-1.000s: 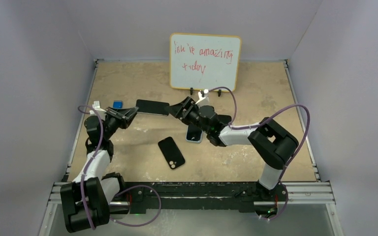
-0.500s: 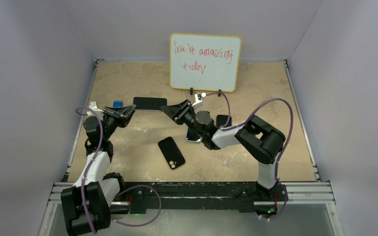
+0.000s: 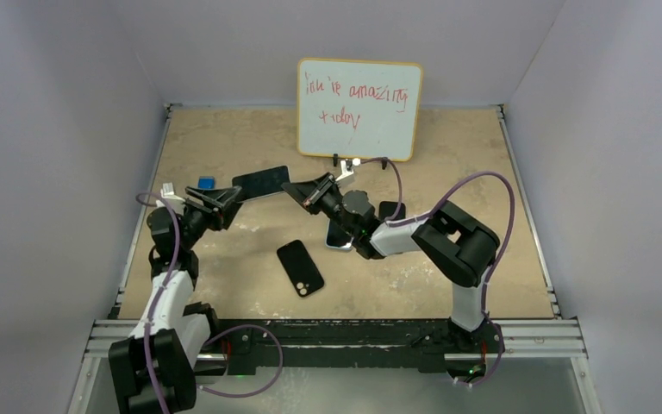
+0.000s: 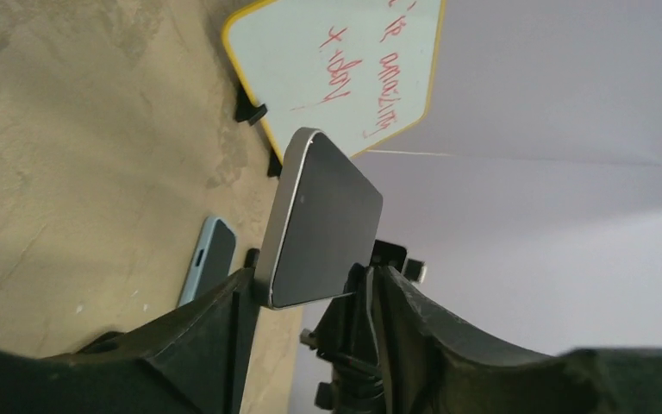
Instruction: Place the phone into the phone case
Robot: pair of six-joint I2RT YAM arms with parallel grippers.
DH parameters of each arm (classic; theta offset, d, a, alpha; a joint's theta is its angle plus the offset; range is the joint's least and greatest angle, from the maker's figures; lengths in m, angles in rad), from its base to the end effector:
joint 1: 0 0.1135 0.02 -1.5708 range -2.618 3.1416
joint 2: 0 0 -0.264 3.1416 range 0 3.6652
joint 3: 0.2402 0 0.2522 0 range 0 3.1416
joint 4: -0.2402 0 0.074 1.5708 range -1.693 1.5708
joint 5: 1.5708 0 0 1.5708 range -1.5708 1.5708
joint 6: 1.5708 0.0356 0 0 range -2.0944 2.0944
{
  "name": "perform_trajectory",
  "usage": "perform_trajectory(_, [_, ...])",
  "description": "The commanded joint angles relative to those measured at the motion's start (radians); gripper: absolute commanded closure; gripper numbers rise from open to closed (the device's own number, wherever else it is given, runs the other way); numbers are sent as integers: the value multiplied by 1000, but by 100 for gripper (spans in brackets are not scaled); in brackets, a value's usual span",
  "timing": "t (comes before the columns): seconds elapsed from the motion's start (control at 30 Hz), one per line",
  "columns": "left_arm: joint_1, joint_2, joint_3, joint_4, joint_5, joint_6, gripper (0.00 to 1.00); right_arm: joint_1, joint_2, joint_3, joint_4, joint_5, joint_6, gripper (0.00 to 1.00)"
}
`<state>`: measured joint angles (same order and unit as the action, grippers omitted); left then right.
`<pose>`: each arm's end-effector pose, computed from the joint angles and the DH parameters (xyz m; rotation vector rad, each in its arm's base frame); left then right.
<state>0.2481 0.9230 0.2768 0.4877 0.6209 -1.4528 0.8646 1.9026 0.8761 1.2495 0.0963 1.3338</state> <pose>0.1932 0.0276 0.2082 -1.0578 1.6027 -1.3847 0.2563 0.2952 0.2088 0.4631 1.5248 1.7395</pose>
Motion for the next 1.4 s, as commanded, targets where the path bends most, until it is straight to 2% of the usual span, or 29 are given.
perform_trajectory(0.0, [-5,-82,49,-194,74,142,40,-59,-56,23,19,-90,-63,100])
perform_trajectory(0.07, [-5,-105,67,-291,70,211,31,-96,-77,11,11,-159,-84,100])
perform_trajectory(0.13, [-4,-115,86,-371,79,278,26,-139,-101,-9,-19,-244,-105,100])
perform_trajectory(0.33, [-5,-93,152,-615,93,534,26,-305,-230,-83,-174,-521,-234,100])
perform_trajectory(0.4, [-4,-86,165,-662,94,607,29,-342,-284,-52,-338,-625,-341,100])
perform_trajectory(0.53, [-6,-70,191,-749,79,727,35,-364,-352,96,-838,-749,-667,100])
perform_trajectory(0.63, [-8,-63,201,-802,67,788,38,-364,-363,167,-1082,-827,-838,100])
perform_trajectory(0.77, [-105,-55,189,-787,38,772,42,-365,-379,198,-1269,-886,-960,100])
perform_trajectory(0.9, [-216,-7,173,-761,-40,743,42,-364,-391,216,-1362,-926,-1025,100])
perform_trajectory(1.03, [-239,45,149,-726,-57,735,45,-362,-350,278,-1482,-925,-1094,100])
perform_trajectory(1.37, [-307,153,97,-610,-93,718,53,-315,-254,338,-1572,-919,-1140,100])
